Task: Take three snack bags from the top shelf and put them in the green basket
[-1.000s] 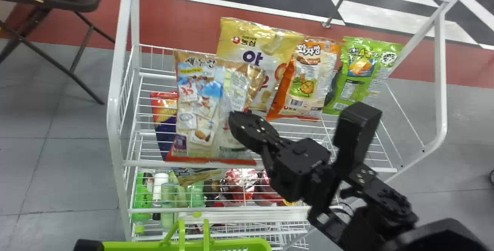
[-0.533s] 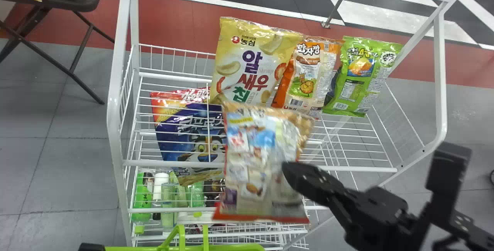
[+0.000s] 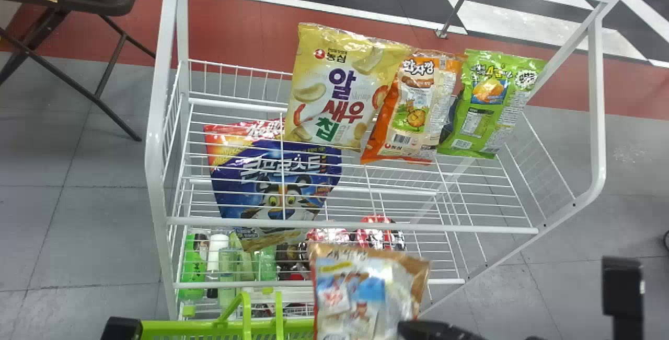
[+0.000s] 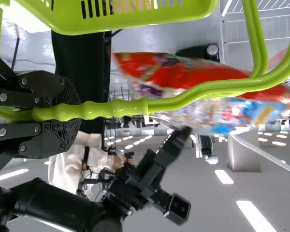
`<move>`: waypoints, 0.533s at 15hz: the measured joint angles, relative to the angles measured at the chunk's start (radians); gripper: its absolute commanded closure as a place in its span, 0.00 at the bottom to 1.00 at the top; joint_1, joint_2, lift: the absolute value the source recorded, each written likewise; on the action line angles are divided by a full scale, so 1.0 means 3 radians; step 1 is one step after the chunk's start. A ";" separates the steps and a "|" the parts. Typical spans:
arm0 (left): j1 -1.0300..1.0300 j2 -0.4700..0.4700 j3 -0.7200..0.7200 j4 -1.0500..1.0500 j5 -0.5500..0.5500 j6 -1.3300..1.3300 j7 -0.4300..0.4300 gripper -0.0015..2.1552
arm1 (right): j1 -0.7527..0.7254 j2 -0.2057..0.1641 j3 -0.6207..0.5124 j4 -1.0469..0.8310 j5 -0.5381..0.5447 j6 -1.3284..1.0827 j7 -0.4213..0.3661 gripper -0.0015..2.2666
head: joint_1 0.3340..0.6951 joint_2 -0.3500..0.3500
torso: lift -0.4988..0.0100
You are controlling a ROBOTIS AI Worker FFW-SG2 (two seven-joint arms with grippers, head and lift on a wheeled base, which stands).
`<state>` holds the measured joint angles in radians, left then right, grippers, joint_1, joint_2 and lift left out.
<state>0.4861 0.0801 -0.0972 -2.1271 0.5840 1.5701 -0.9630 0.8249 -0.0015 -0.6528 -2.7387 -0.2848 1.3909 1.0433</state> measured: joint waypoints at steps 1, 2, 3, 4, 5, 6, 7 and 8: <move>-0.0001 0.0002 -0.0003 -0.0004 0.0001 0.0000 0.0004 0.49 | 0.0007 0.0000 0.0137 0.0096 0.0081 0.0049 0.0012 0.90 | 1.00 0.00 | 0.92; -0.0002 0.0005 -0.0005 -0.0007 0.0001 0.0000 0.0004 0.49 | 0.0011 0.0000 0.0324 0.0201 0.0200 0.0063 0.0012 0.90 | 1.00 0.00 | 0.92; -0.0004 0.0007 -0.0004 -0.0012 0.0001 0.0000 0.0003 0.49 | 0.0014 0.0000 0.0496 0.0289 0.0311 0.0063 0.0006 0.90 | 1.00 0.00 | 0.92; -0.0004 0.0010 -0.0004 -0.0019 0.0001 0.0000 -0.0007 0.49 | 0.0016 0.0000 0.0698 0.0388 0.0434 0.0048 -0.0013 0.90 | 1.00 0.00 | 0.92; -0.0004 0.0013 -0.0006 -0.0031 0.0001 0.0000 -0.0012 0.49 | 0.0016 0.0000 0.0888 0.0483 0.0541 0.0014 -0.0041 0.90 | 1.00 0.00 | 0.92; -0.0004 0.0016 -0.0010 -0.0039 0.0002 0.0000 -0.0019 0.49 | 0.0010 0.0000 0.1043 0.0567 0.0633 -0.0032 -0.0073 0.90 | 1.00 0.00 | 0.92; -0.0004 0.0019 -0.0012 -0.0045 0.0004 0.0000 -0.0026 0.49 | -0.0014 0.0000 0.1212 0.0670 0.0746 -0.0091 -0.0121 0.90 | 1.00 0.00 | 0.92; -0.0004 0.0021 -0.0013 -0.0046 0.0006 0.0000 -0.0031 0.49 | -0.0054 0.0000 0.1355 0.0774 0.0851 -0.0127 -0.0149 0.90 | 1.00 0.00 | 0.92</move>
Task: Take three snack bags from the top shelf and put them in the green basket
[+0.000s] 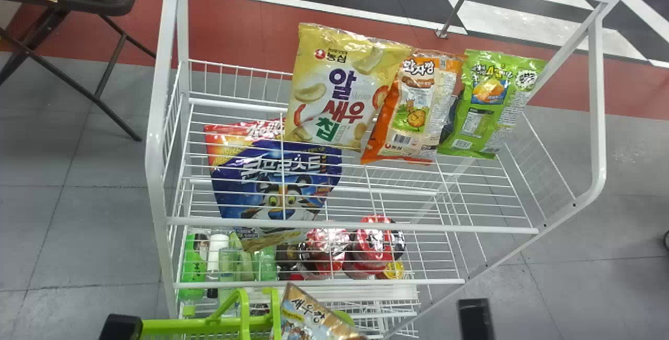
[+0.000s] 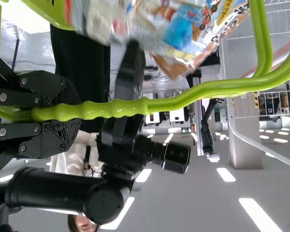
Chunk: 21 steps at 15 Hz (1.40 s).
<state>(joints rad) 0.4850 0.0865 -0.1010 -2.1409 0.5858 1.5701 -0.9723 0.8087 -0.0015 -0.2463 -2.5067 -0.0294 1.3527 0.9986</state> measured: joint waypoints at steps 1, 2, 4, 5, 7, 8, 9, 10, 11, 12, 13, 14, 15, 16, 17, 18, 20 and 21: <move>0.0000 0.0001 -0.0001 0.0000 0.0000 0.0000 -0.0004 0.49 | -0.0040 0.0000 0.0095 0.0079 0.0064 -0.0006 -0.0007 0.90 | 1.00 0.00 | 0.92; -0.0005 0.0000 -0.0002 0.0000 0.0001 0.0000 -0.0006 0.49 | -0.0075 0.0000 0.0186 0.0146 0.0103 0.0010 0.0007 0.90 | 1.00 0.00 | 0.92; -0.0024 -0.0004 -0.0006 0.0010 0.0001 0.0000 -0.0006 0.49 | -0.0096 0.0000 0.0346 0.0209 0.0116 0.0123 0.0088 0.90 | 1.00 0.00 | 0.92; -0.0029 -0.0006 -0.0006 0.0017 0.0001 0.0000 -0.0009 0.49 | -0.0097 0.0000 0.0422 0.0220 0.0104 0.0246 0.0168 0.90 | 1.00 0.00 | 0.92; -0.0031 -0.0007 -0.0006 0.0023 0.0001 0.0000 -0.0011 0.49 | -0.0098 0.0000 0.0551 0.0222 0.0094 0.0485 0.0267 0.57 | 1.00 0.00 | 0.92; -0.0032 -0.0008 -0.0007 0.0022 0.0001 0.0000 -0.0007 0.49 | -0.0094 0.0000 0.0613 0.0230 0.0107 0.0528 0.0230 0.10 | 1.00 0.00 | 0.92; -0.0032 -0.0009 -0.0010 0.0020 0.0001 0.0000 -0.0005 0.49 | -0.0096 0.0000 0.0638 0.0249 0.0120 0.0511 0.0204 0.00 | 1.00 0.00 | 0.92; -0.0032 -0.0009 -0.0013 0.0016 0.0001 0.0000 -0.0005 0.49 | -0.0102 0.0000 0.0622 0.0259 0.0124 0.0473 0.0195 0.00 | 1.00 0.00 | 0.92; -0.0032 -0.0009 -0.0015 0.0014 0.0001 0.0000 0.0002 0.49 | -0.0109 0.0000 0.0565 0.0256 0.0125 0.0409 0.0176 0.01 | 1.00 0.00 | 0.92; -0.0032 -0.0011 -0.0017 0.0011 0.0001 0.0000 0.0012 0.49 | -0.0108 0.0000 0.0488 0.0235 0.0126 0.0309 0.0123 0.02 | 1.00 0.00 | 0.92; -0.0032 -0.0012 -0.0019 0.0010 0.0000 0.0000 0.0020 0.49 | -0.0098 0.0000 0.0421 0.0218 0.0129 0.0178 0.0050 0.02 | 1.00 0.00 | 0.92; -0.0032 -0.0012 -0.0023 0.0009 -0.0001 0.0000 0.0026 0.49 | -0.0084 0.0000 0.0344 0.0204 0.0130 -0.0001 -0.0015 0.03 | 1.00 0.00 | 0.92; -0.0033 -0.0014 -0.0029 0.0009 -0.0003 0.0000 0.0034 0.49 | -0.0076 0.0000 0.0265 0.0191 0.0109 -0.0150 -0.0033 0.03 | 1.00 0.00 | 0.92; -0.0037 -0.0015 -0.0034 0.0009 -0.0005 0.0000 0.0040 0.49 | -0.0074 0.0000 0.0196 0.0182 0.0070 -0.0266 -0.0034 0.03 | 1.00 0.00 | 0.92; -0.0040 -0.0017 -0.0041 0.0009 -0.0005 0.0000 0.0044 0.49 | -0.0071 0.0000 0.0114 0.0178 0.0003 -0.0469 -0.0032 0.04 | 1.00 0.00 | 0.92; -0.0041 -0.0017 -0.0044 0.0009 -0.0005 0.0000 0.0046 0.49 | -0.0067 0.0000 0.0044 0.0179 -0.0060 -0.0796 -0.0037 0.04 | 1.00 0.00 | 0.92; -0.0042 -0.0017 -0.0046 0.0009 -0.0005 0.0000 0.0041 0.49 | -0.0083 0.0000 -0.0036 0.0218 -0.0118 -0.1493 -0.0117 0.04 | 1.00 0.00 | 0.92; -0.0042 -0.0015 -0.0047 0.0009 -0.0005 0.0000 0.0040 0.49 | -0.0130 0.0000 -0.0070 0.0246 -0.0163 -0.1743 -0.0176 0.04 | 1.00 0.00 | 0.92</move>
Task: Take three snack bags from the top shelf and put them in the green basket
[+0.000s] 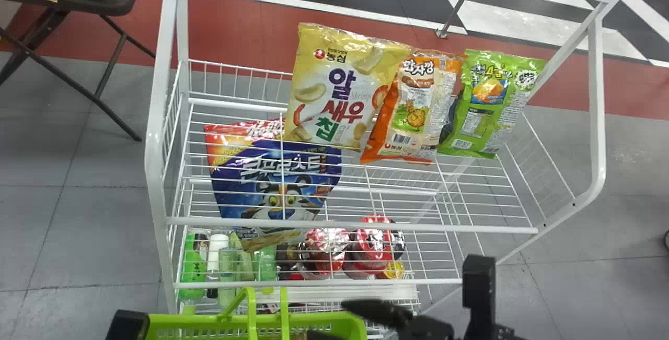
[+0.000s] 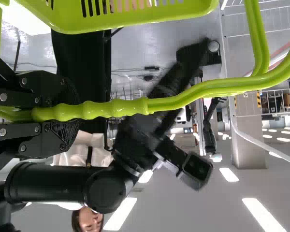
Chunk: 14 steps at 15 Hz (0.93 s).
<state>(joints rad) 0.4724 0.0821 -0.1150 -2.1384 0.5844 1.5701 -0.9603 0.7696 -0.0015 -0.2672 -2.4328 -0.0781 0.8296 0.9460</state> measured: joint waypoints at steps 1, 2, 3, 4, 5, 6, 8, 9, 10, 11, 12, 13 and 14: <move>0.0000 0.0001 0.0000 0.0000 0.0000 0.0000 0.0000 0.49 | -0.0055 0.0000 -0.0032 0.0036 -0.0062 -0.0192 -0.0081 0.04 | 1.00 0.00 | 0.92; 0.0000 0.0002 -0.0001 0.0000 0.0000 0.0000 0.0000 0.49 | -0.0118 0.0000 -0.0061 0.0088 -0.0145 -0.0436 -0.0230 0.04 | 1.00 0.00 | 0.92; 0.0000 0.0004 -0.0003 0.0000 0.0000 0.0000 0.0000 0.49 | -0.0190 0.0000 -0.0080 0.0161 -0.0238 -0.0707 -0.0449 0.04 | 1.00 0.00 | 0.92; 0.0000 0.0006 -0.0006 -0.0001 0.0000 0.0000 0.0001 0.49 | -0.0269 0.0000 -0.0092 0.0243 -0.0308 -0.0931 -0.0621 0.04 | 1.00 0.00 | 0.92; 0.0000 0.0007 -0.0009 -0.0001 0.0002 0.0000 -0.0001 0.49 | -0.0385 0.0000 -0.0101 0.0362 -0.0358 -0.1184 -0.0820 0.04 | 1.00 0.00 | 0.92; 0.0000 0.0008 -0.0011 -0.0001 0.0005 0.0000 -0.0009 0.49 | -0.0498 0.0000 -0.0106 0.0482 -0.0378 -0.1397 -0.0993 0.04 | 1.00 0.00 | 0.92; 0.0009 0.0013 -0.0024 -0.0001 0.0013 0.0000 -0.0029 0.49 | -0.0810 0.0000 -0.0134 0.0803 -0.0387 -0.1807 -0.1379 0.04 | 1.00 0.00 | 0.92; 0.0013 0.0018 -0.0031 0.0000 0.0015 0.0000 -0.0035 0.49 | -0.0974 0.0000 -0.0164 0.0970 -0.0404 -0.1926 -0.1486 0.04 | 1.00 0.00 | 0.92; 0.0014 0.0020 -0.0033 0.0006 0.0015 0.0000 -0.0038 0.49 | -0.1107 0.0000 -0.0197 0.1102 -0.0432 -0.1974 -0.1538 0.04 | 1.00 0.00 | 0.92; 0.0015 0.0021 -0.0033 0.0012 0.0015 0.0000 -0.0041 0.49 | -0.1243 0.0000 -0.0227 0.1239 -0.0447 -0.2000 -0.1621 0.04 | 1.00 0.00 | 0.92; 0.0014 0.0022 -0.0032 0.0016 0.0015 0.0000 -0.0045 0.49 | -0.1369 0.0000 -0.0245 0.1364 -0.0430 -0.2027 -0.1708 0.05 | 1.00 0.00 | 0.92; 0.0011 0.0021 -0.0032 0.0019 0.0016 0.0000 -0.0046 0.49 | -0.1476 0.0000 -0.0251 0.1461 -0.0392 -0.2046 -0.1781 0.06 | 1.00 0.00 | 0.92; 0.0008 0.0017 -0.0037 0.0024 0.0016 0.0000 -0.0047 0.49 | -0.1600 0.0000 -0.0252 0.1568 -0.0335 -0.2057 -0.1881 0.06 | 1.00 0.00 | 0.92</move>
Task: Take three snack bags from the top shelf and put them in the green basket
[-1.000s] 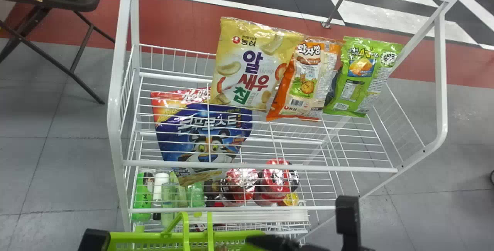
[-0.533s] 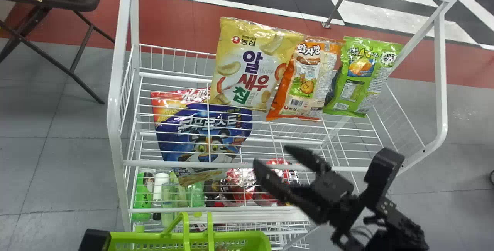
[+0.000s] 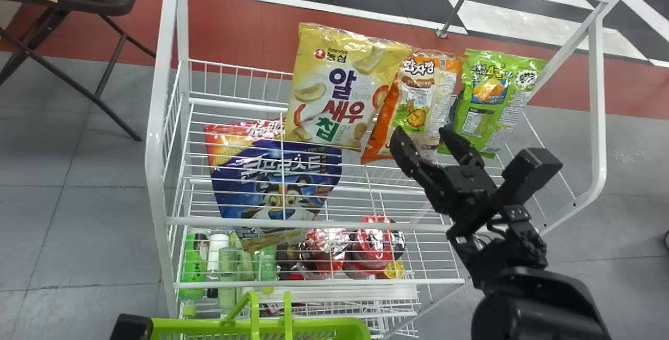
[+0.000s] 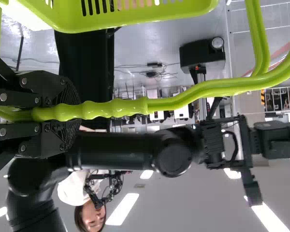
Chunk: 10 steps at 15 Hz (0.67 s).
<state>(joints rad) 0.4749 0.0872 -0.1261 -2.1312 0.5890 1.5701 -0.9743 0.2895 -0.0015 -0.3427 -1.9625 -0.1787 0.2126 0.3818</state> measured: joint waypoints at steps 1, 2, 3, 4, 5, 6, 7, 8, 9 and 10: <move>-0.0002 -0.0003 -0.0007 0.0004 0.0000 0.0000 -0.0004 0.49 | -0.0117 0.0000 0.0001 0.0096 0.0060 -0.0004 -0.0105 0.06 | 1.00 0.00 | 0.92; -0.0002 -0.0004 -0.0011 0.0007 0.0000 0.0000 -0.0011 0.49 | -0.0209 0.0000 0.0002 0.0169 0.0110 -0.0005 -0.0166 0.06 | 1.00 0.00 | 0.92; 0.0001 -0.0004 -0.0013 0.0008 0.0000 0.0000 -0.0014 0.49 | -0.0308 0.0000 0.0004 0.0243 0.0173 -0.0004 -0.0200 0.06 | 1.00 0.00 | 0.92; 0.0006 -0.0003 -0.0015 0.0009 0.0000 0.0000 -0.0016 0.49 | -0.0404 0.0000 0.0009 0.0314 0.0239 0.0018 -0.0211 0.07 | 1.00 0.00 | 0.92; 0.0010 -0.0002 -0.0018 0.0009 0.0000 0.0000 -0.0019 0.49 | -0.0484 0.0000 0.0010 0.0373 0.0290 0.0064 -0.0220 0.15 | 1.00 0.00 | 0.92; 0.0008 -0.0001 -0.0022 0.0008 -0.0001 0.0000 -0.0020 0.49 | -0.0560 0.0000 0.0001 0.0425 0.0333 0.0151 -0.0222 0.46 | 1.00 0.00 | 0.92; 0.0002 0.0000 -0.0027 0.0005 -0.0005 0.0000 -0.0020 0.49 | -0.0607 0.0000 -0.0009 0.0454 0.0360 0.0261 -0.0220 0.79 | 1.00 0.00 | 0.92; -0.0001 0.0001 -0.0030 0.0003 -0.0008 0.0000 -0.0019 0.49 | -0.0630 0.0000 -0.0008 0.0464 0.0375 0.0363 -0.0222 0.89 | 1.00 0.00 | 0.92; -0.0003 0.0001 -0.0031 0.0001 -0.0010 0.0000 -0.0012 0.49 | -0.0641 0.0000 0.0002 0.0467 0.0388 0.0476 -0.0221 0.90 | 1.00 0.00 | 0.92; -0.0003 0.0003 -0.0031 0.0000 -0.0008 0.0000 -0.0009 0.49 | -0.0645 0.0000 0.0006 0.0467 0.0398 0.0542 -0.0220 0.93 | 1.00 0.00 | 0.92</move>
<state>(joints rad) 0.4740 0.0882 -0.1355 -2.1314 0.5866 1.5701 -0.9771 0.0960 -0.0015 -0.3410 -1.8223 -0.0595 0.3752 0.3157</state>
